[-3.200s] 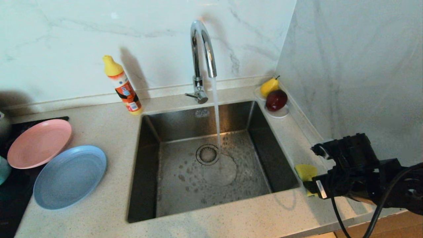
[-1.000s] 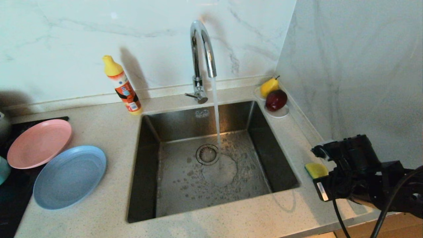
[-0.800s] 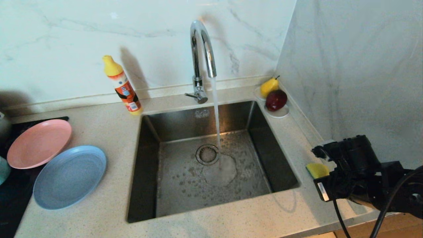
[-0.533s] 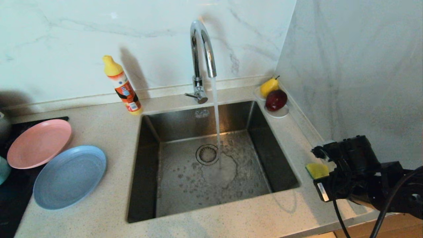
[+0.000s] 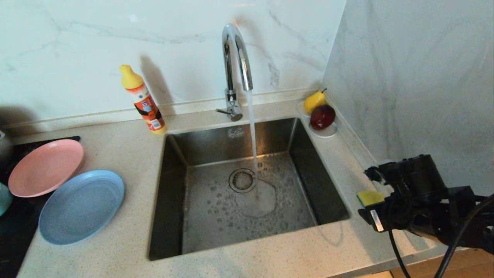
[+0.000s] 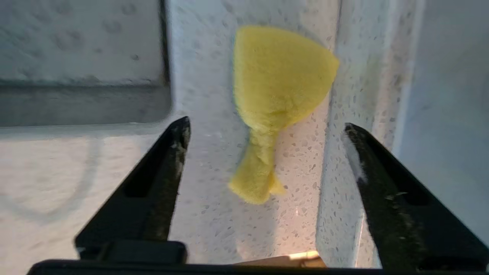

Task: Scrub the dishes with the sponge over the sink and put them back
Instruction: Put down the sponge

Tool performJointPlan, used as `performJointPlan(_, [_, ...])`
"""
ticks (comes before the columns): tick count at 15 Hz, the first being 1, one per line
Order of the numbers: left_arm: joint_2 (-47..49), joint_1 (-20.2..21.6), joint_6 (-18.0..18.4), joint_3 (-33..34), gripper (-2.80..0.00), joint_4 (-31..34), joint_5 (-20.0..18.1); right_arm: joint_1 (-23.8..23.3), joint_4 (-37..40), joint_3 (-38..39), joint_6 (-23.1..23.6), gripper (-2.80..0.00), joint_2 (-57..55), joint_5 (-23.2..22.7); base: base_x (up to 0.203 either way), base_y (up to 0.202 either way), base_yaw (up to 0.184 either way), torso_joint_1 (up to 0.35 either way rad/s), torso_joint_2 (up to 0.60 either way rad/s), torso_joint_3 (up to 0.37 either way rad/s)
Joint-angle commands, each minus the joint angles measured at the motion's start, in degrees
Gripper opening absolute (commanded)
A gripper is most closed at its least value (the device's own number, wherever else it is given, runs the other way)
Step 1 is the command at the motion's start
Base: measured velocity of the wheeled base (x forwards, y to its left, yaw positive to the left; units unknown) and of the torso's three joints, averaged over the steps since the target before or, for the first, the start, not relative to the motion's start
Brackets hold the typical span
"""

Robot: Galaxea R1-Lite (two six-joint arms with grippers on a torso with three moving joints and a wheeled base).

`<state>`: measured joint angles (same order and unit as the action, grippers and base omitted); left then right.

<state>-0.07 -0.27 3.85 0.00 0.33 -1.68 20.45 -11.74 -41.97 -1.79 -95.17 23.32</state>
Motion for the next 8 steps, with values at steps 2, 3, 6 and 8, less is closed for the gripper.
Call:
performJointPlan(2, [0.0, 0.0, 0.0, 0.3, -2.8, 0.0, 0.0, 2.5, 0.0, 1.1, 0.1, -2.8, 5.2, -0.3, 0.0, 0.0, 0.0, 0.0, 0.0, 0.0])
performJointPlan(3, [0.0, 0.0, 0.0, 0.4, -2.8, 0.0, 0.0, 4.2, 0.1, 1.6, 0.1, -2.8, 6.5, -0.4, 0.0, 0.0, 0.0, 0.0, 0.0, 0.0])
performJointPlan(6, [0.0, 0.0, 0.0, 0.4, -2.8, 0.0, 0.0, 7.9, 0.0, 2.8, -0.2, -2.8, 12.5, -0.8, 0.0, 0.0, 0.0, 0.0, 0.0, 0.0])
performJointPlan(8, [0.0, 0.0, 0.0, 0.4, -2.8, 0.0, 0.0, 9.8, 0.0, 3.7, -0.1, -2.8, 19.1, -2.8, 0.0, 0.0, 0.0, 0.0, 0.0, 0.0])
